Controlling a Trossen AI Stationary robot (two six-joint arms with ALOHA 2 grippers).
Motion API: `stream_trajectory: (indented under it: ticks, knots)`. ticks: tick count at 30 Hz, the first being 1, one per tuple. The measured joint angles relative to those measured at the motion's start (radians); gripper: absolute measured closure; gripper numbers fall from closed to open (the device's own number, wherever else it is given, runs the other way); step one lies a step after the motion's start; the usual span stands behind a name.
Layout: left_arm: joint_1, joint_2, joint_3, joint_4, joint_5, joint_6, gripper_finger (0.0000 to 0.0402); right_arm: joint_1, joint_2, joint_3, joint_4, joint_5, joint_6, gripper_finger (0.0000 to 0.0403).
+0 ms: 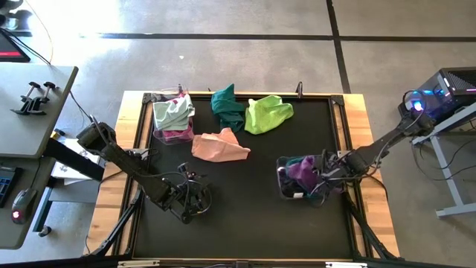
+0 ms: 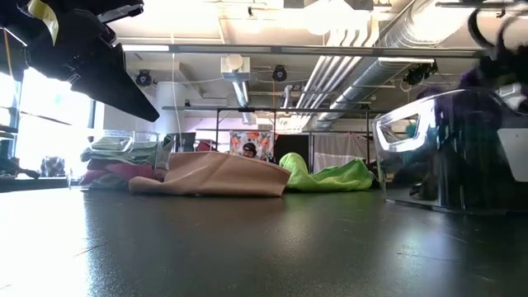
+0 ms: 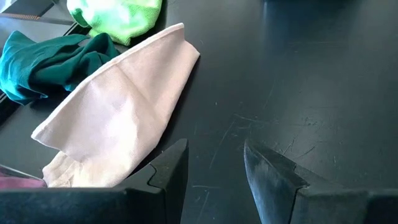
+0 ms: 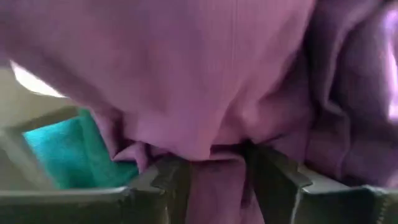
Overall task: Sort towels by color in basket
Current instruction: Put the purple towel into the right transparent bin
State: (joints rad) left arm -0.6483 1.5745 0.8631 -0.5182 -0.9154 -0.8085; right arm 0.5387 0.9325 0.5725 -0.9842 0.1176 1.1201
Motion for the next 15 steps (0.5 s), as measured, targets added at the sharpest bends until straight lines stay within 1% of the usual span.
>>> stream_trajectory:
  ticks: [3, 10, 15]
  knots:
    - [0.0, 0.0, 0.0, 0.0, 0.0, 0.0, 0.0259, 0.0, -0.004, 0.08, -0.048, 0.033, -0.019, 0.0254]
    - [0.0, 0.0, 0.0, 0.0, 0.0, 0.0, 0.0259, 0.0, -0.003, 0.241, -0.153, 0.047, 0.003, 0.0254]
    - [0.0, 0.0, 0.0, 0.0, 0.0, 0.0, 0.0259, -0.002, -0.003, 0.267, -0.239, 0.209, 0.078, 0.0254]
